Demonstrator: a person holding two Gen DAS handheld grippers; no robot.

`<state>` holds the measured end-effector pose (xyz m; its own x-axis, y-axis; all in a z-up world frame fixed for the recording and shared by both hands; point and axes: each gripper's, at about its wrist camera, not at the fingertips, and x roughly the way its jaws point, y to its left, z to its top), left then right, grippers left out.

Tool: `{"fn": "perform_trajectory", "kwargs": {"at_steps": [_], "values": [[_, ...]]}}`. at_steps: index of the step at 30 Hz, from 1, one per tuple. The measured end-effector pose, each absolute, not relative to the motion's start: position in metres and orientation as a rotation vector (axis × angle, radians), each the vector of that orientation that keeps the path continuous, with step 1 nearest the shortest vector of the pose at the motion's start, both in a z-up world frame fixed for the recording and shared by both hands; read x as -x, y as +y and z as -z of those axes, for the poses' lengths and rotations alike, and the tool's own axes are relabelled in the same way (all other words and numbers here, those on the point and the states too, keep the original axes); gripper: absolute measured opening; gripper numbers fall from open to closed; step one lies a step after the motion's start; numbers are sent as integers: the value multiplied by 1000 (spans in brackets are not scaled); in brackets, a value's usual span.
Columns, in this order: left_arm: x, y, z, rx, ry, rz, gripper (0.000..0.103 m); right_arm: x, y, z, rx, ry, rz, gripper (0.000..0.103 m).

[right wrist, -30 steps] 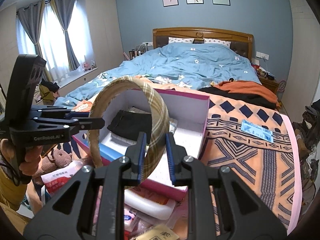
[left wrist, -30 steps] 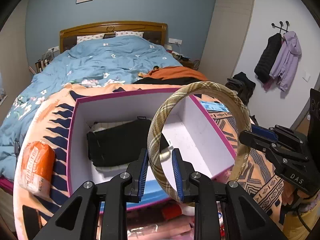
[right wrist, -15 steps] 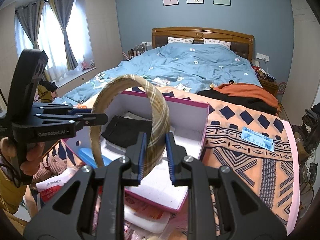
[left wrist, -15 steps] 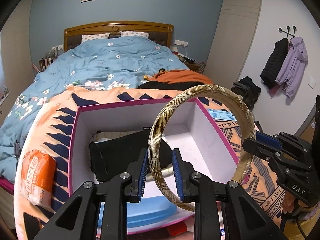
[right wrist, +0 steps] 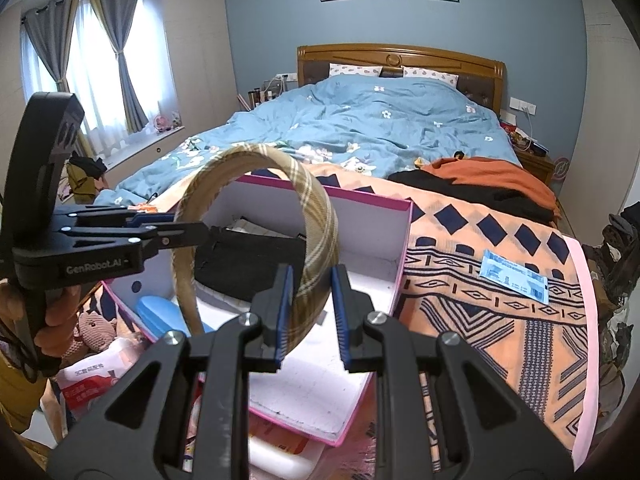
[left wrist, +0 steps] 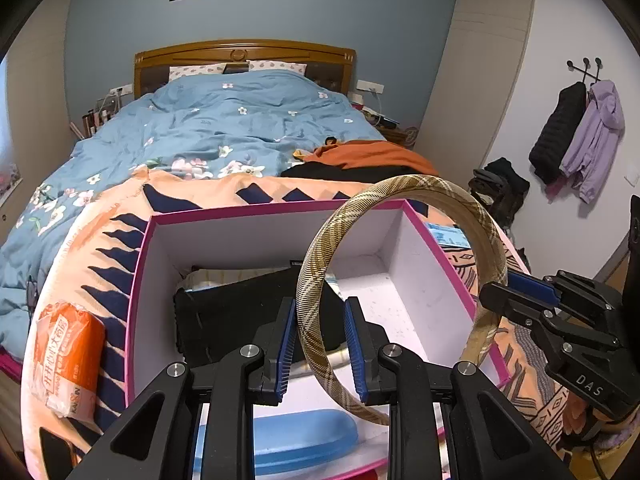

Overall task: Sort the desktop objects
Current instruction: 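Carry the plaid headband over the magenta box, then lower the headband into the box beside the black cloth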

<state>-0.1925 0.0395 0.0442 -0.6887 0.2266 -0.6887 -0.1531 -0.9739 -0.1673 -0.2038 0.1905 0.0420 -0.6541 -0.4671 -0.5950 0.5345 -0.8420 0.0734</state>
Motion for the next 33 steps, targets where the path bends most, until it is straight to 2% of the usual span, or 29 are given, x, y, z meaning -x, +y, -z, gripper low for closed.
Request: {"fn": "perform_trajectory", "kwargs": {"at_steps": [33], "values": [[233,46,-24,1233,-151,-2701,24,245,180,-19,-961,193,2450,22]]}}
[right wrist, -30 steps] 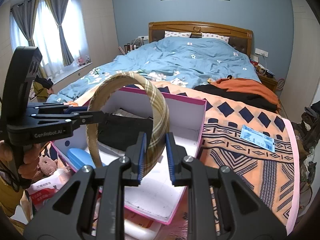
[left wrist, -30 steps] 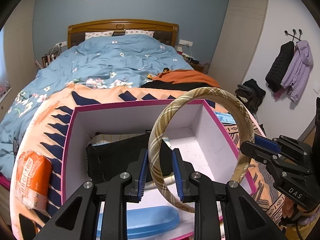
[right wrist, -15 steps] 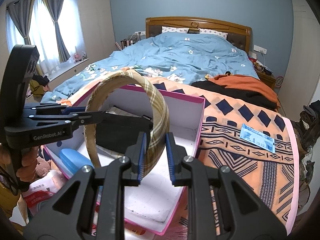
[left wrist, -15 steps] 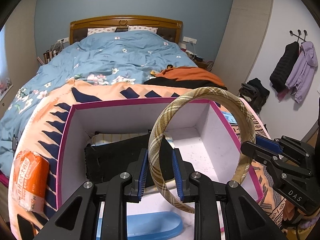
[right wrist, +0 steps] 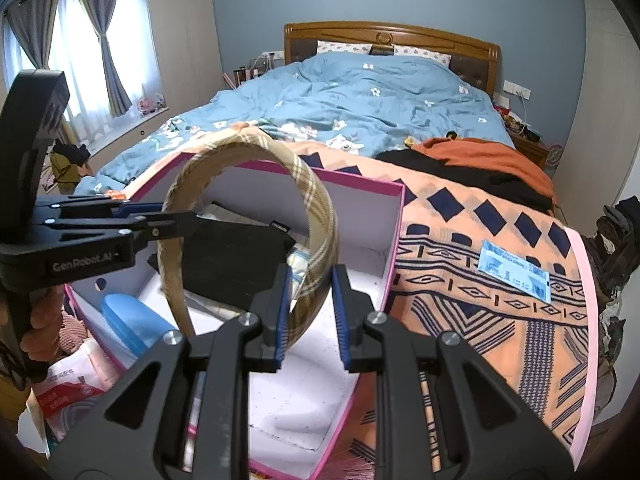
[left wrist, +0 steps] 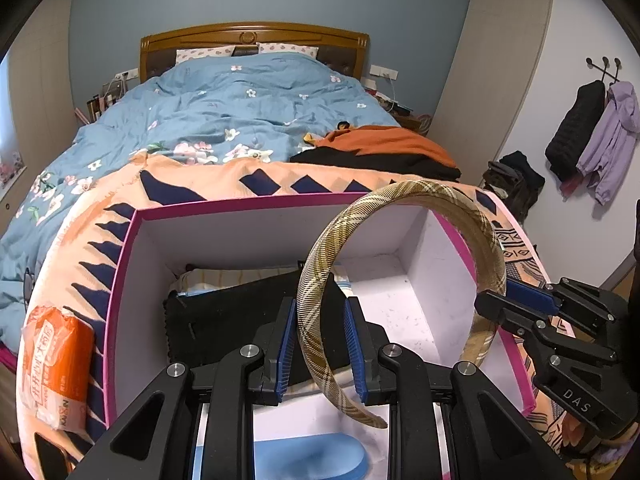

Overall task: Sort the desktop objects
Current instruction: 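Lower the headband into the box beside the black cloth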

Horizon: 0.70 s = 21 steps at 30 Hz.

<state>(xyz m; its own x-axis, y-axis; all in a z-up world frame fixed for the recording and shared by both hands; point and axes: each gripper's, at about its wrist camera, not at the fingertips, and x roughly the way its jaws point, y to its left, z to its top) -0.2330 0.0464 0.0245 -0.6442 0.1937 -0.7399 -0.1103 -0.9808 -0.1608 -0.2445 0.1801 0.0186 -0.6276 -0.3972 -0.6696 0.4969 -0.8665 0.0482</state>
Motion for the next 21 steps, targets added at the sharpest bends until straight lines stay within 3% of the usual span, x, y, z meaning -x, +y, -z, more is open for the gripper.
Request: {"fn": "perform_trajectory", "kwargs": {"at_steps": [21], "values": [[255,47,-5,1340,-178,-2666,24,267,173,-2,-1056,250,2449,22]]}}
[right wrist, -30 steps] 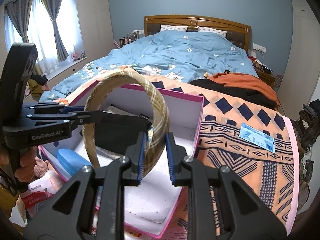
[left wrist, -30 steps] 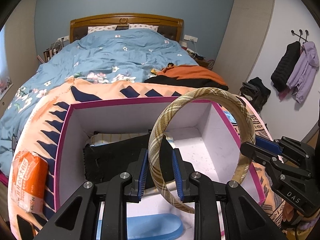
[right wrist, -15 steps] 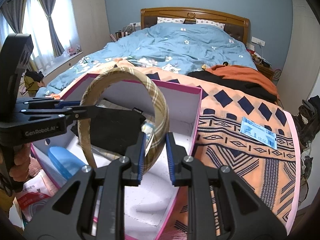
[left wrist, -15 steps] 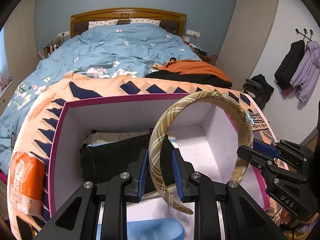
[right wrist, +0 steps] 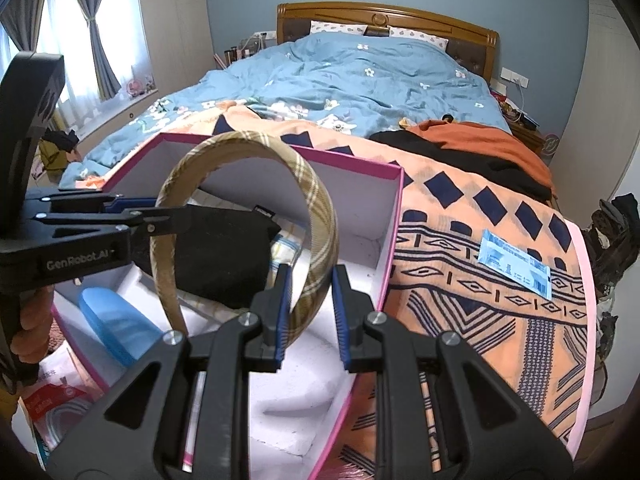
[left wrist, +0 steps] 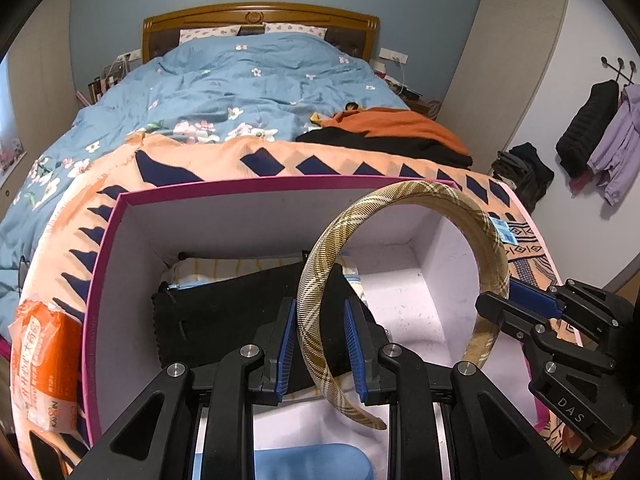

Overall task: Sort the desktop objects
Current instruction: 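Lower the headband into the box beside the black cloth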

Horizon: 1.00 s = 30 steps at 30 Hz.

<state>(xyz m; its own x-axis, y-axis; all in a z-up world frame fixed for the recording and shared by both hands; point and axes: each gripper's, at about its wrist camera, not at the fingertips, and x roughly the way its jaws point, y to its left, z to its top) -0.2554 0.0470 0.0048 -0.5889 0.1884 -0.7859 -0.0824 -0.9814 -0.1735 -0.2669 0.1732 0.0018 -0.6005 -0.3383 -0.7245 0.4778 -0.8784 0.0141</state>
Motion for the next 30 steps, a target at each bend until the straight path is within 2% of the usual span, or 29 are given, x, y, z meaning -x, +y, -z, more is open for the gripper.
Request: {"fn": "perform_trajectory", "kwargs": {"at_steps": [30], "values": [[290,51,17,1545,-142,-2581,24,303,151,19,-1190,479,2457,22]]}}
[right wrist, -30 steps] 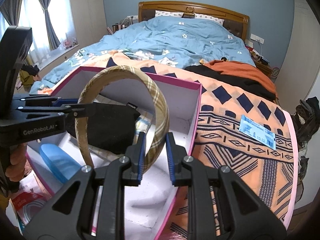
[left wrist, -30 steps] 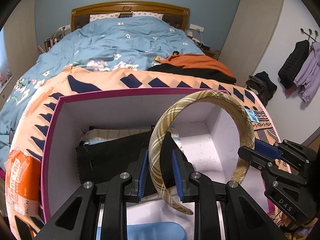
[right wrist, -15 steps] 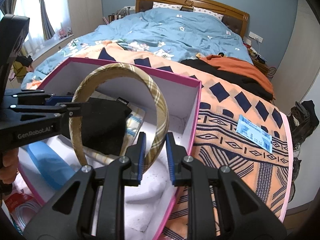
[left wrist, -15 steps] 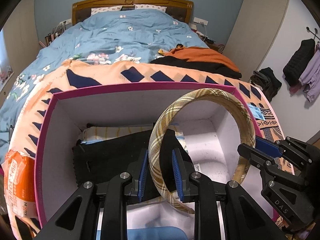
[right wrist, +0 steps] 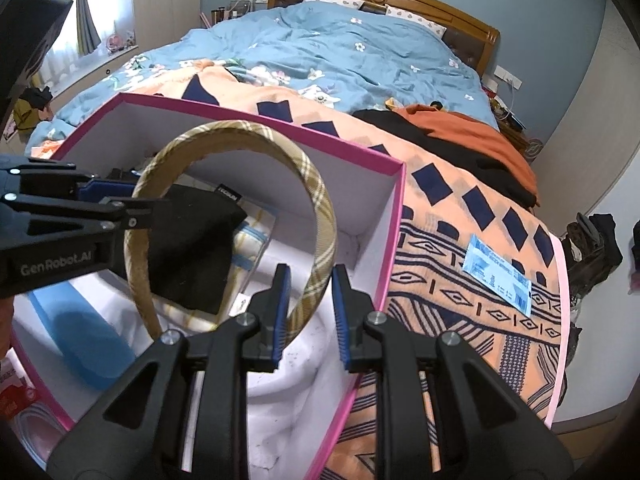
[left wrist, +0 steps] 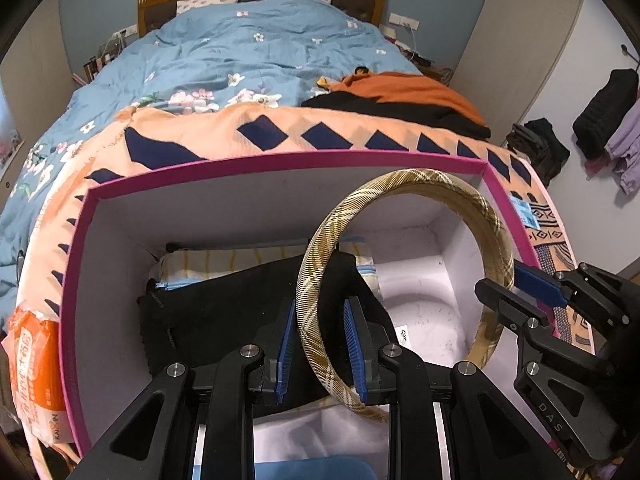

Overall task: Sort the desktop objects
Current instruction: 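Lower the headband into the box beside the black cloth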

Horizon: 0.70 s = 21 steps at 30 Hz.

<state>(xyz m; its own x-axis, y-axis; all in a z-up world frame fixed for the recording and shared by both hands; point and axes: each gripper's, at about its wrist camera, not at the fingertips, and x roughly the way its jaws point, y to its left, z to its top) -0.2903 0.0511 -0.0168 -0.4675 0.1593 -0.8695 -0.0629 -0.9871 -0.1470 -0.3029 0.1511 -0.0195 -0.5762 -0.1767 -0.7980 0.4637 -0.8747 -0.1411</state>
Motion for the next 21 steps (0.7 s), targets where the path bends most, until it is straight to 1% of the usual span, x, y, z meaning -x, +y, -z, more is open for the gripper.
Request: {"fn": "perform_trajectory", "kwargs": {"at_steps": [4,11,14,18,21], "values": [[295,49,25,1581,-171,-2548,24,306,149,19,-1194,502,2465,22],[297,51,27,1584,-162,-2543,24,307,144,20,-1177,544,2465,22],[297,50,27,1590,-163,-2543,24,307,147,19,-1167,512,2469,22],[298,49,28,1612,-105,-2559,25,299,153,11,-1128,454,2460,23],[302,51,36,1661,-74,-2528,25,291,156,5,-1103,427,2452,25]]}}
